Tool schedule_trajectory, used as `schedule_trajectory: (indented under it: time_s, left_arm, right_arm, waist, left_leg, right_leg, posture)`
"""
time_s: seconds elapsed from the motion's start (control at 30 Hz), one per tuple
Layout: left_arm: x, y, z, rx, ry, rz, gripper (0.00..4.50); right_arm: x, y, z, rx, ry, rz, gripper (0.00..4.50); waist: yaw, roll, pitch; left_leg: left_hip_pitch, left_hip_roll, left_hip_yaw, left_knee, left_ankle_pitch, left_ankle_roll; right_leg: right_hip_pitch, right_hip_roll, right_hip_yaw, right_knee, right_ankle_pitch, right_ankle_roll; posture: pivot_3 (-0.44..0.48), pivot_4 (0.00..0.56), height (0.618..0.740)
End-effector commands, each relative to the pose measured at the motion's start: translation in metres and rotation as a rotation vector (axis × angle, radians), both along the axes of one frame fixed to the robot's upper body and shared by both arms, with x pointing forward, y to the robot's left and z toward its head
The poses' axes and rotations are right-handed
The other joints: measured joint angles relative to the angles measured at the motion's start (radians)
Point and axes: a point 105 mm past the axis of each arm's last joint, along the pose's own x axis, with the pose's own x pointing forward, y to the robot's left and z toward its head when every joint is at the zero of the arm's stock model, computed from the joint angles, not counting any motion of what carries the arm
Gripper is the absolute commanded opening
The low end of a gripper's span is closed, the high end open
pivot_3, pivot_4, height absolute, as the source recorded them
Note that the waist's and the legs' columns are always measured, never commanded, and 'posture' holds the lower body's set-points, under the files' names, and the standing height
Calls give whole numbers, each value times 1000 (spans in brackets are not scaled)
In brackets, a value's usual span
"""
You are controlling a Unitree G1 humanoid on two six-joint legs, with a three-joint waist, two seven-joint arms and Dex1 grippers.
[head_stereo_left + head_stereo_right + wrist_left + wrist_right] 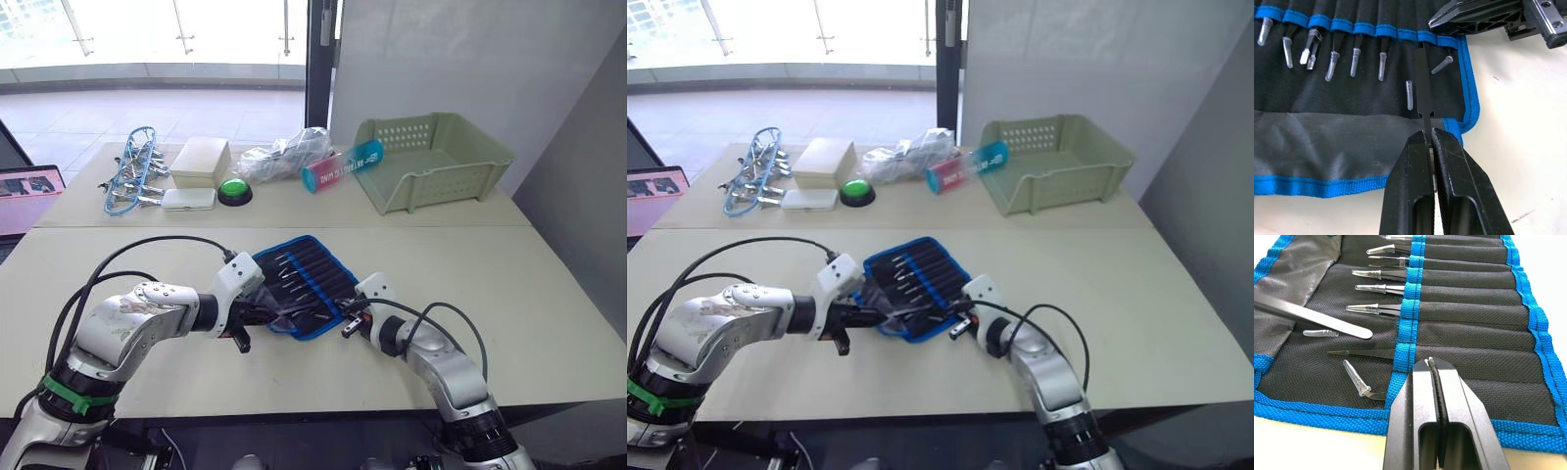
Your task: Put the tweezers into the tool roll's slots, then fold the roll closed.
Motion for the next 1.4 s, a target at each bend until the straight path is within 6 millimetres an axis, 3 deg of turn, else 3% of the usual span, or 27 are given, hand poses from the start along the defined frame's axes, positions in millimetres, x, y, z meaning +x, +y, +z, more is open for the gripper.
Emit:
schedule_trajectory:
  time_s: [0.03,0.73,1.13,1.4]
  left_arm:
    - [3,1,6,38,-39,-14,36]
    - [22,-8,-3,155,-127,-89,36]
    - [32,-41,-8,126,-129,-162,36]
    - [41,-73,-14,91,-124,-197,36]
  right_arm:
    - [-7,-13,-34,-60,132,-59,0]
    - [-11,-15,-34,-49,131,-90,0]
    - [-14,-17,-34,-47,131,-106,0]
    - [-14,-16,-33,-44,128,-111,0]
  waist:
    - [1,0,0]
    - [13,0,0]
    - [18,0,0]
    - [25,0,0]
  left_leg:
    - [0,0,0,0,0,0]
    - [-1,0,0,1,0,0]
    - [-2,0,0,2,0,0]
    - [-2,0,0,3,0,0]
  right_leg:
    - [0,0,0,0,0,0]
    - [0,0,0,0,0,0]
    - [0,0,0,-1,0,0]
    - [0,0,0,-1,0,0]
  posture:
    - [0,150,716]
    - [0,150,716]
    - [0,150,716]
    - [0,150,716]
